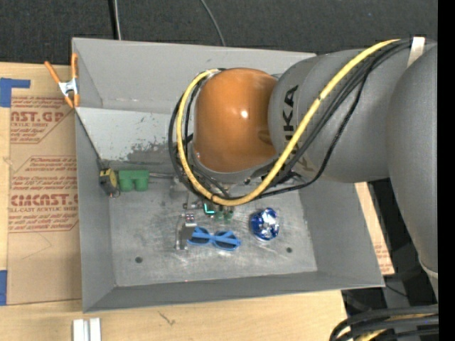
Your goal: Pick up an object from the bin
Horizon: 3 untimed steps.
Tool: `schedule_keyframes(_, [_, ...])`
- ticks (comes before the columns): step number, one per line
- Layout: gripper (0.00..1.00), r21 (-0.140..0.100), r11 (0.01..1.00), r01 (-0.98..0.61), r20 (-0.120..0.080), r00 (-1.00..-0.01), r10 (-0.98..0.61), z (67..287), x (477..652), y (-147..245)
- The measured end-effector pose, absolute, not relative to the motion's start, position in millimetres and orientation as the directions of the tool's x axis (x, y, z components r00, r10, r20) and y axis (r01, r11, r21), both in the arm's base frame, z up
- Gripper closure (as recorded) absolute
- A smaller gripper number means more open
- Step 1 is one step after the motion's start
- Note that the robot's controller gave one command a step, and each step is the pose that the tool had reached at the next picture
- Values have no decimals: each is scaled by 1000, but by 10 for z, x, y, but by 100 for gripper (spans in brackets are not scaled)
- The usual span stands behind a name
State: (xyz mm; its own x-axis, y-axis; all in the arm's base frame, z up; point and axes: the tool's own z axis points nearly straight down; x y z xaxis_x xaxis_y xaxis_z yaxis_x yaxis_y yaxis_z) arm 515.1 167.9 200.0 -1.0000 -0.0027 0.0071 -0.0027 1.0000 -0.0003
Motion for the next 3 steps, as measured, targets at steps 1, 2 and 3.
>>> schedule_keyframes(1, [0,-3,1000,6,9,-1000,6,853,4958,1151])
schedule_keyframes(2, [100,1,1000,5,0,-1000,5,902,4985,1175])
schedule_keyframes(3, [0,1,1000,5,1,-1000,5,898,4983,1174])
